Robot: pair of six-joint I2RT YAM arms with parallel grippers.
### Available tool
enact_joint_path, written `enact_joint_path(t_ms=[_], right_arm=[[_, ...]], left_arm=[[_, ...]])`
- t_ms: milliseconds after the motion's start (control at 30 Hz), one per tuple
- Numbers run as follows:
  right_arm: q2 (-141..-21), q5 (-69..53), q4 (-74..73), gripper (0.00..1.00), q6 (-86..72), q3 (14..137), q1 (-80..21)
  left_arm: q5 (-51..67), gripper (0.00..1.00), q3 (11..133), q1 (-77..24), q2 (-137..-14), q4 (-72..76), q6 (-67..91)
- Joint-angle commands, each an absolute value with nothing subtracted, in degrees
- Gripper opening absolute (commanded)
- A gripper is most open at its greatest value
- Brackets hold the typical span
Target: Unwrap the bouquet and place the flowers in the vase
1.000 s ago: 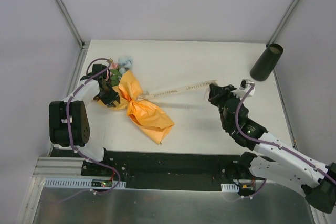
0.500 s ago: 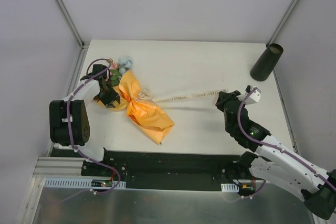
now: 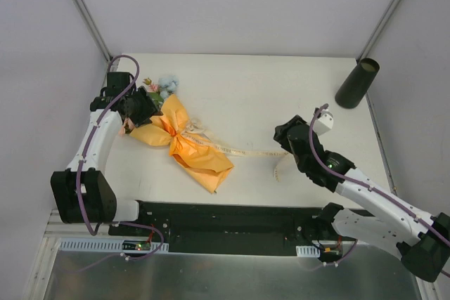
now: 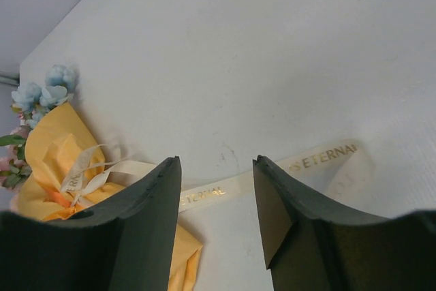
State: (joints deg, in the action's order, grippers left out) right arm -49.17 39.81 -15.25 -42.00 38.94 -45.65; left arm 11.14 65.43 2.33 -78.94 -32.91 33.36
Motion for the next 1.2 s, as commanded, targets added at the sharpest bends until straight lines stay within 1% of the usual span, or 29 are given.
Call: enact_joint_path(t_ms=[0, 133, 267, 333, 433, 600, 800, 933, 1167], right_arm=[[-55.61, 31.39, -10.04, 0.54, -40.53, 44.46, -45.70], [-64.49, 25.06, -6.16, 0.56, -40.43, 49.38, -45.88], [-74.59, 21.45, -0.36, 0.59, -40.52, 54.13, -47.98], [-79.95, 20.13, 2.89, 0.60, -40.61, 57.64, -49.04], [-88.91, 18.99, 4.30, 0.63, -41.30, 64.40, -50.97], [-100.52, 19.07, 5.10, 0.67, -42.72, 73.63, -54.05], [-109.94, 20.39, 6.68, 0.67, -40.00, 82.69, -55.72], [-115.48, 21.09, 3.52, 0.67, -38.94, 88.41, -56.43], [-119.61, 25.93, 0.26, 0.66, -39.11, 91.58, -56.87]], left_arm=[[18.18, 0.50, 63.99, 2.55, -74.36, -35.51, 29.36], [22.84, 0.50, 60.83, 2.46, -70.85, -37.00, 26.11], [24.96, 0.51, 58.10, 2.46, -66.90, -38.58, 24.52], [24.70, 0.51, 56.00, 2.46, -64.53, -38.58, 25.22], [22.07, 0.51, 52.84, 2.55, -61.45, -38.67, 25.66], [20.13, 0.51, 49.58, 2.55, -58.54, -38.58, 27.24], [18.81, 0.52, 48.43, 2.55, -57.22, -38.58, 28.74], [18.54, 0.52, 48.60, 2.55, -56.60, -38.58, 28.83], [18.81, 0.53, 48.43, 2.46, -56.69, -38.67, 28.83]])
